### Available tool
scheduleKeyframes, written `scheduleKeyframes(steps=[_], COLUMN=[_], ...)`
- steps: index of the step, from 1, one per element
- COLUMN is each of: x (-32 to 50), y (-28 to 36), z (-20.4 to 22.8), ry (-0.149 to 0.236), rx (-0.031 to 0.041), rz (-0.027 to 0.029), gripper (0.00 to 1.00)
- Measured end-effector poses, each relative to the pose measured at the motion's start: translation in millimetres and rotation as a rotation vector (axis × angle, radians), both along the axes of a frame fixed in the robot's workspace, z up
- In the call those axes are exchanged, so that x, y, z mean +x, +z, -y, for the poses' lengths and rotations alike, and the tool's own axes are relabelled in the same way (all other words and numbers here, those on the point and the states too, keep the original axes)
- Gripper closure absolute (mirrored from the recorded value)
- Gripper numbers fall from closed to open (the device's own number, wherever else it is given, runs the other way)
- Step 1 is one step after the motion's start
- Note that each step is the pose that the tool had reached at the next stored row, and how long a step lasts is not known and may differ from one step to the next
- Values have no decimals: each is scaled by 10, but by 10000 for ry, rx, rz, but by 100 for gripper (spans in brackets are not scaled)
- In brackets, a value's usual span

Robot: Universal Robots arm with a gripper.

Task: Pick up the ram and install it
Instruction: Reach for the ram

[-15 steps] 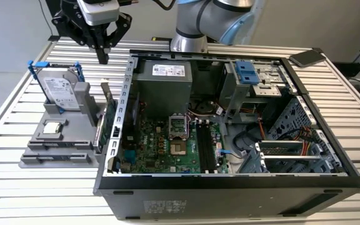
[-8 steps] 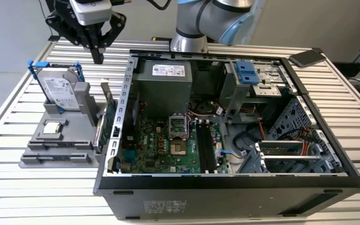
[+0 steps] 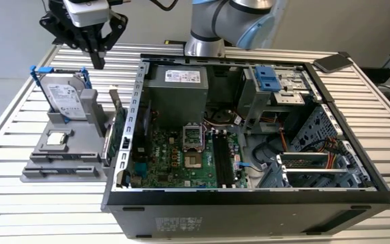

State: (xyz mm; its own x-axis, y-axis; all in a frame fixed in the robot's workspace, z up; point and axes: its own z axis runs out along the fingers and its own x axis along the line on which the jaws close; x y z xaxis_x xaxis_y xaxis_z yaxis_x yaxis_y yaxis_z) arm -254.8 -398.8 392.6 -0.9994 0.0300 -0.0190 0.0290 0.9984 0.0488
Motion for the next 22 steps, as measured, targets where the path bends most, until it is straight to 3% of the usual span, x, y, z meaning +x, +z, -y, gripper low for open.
scheduleKeyframes(steps=[22], x=[-251], y=[0], z=[0], ry=[54], rx=[0], rz=[0], gripper=[100])
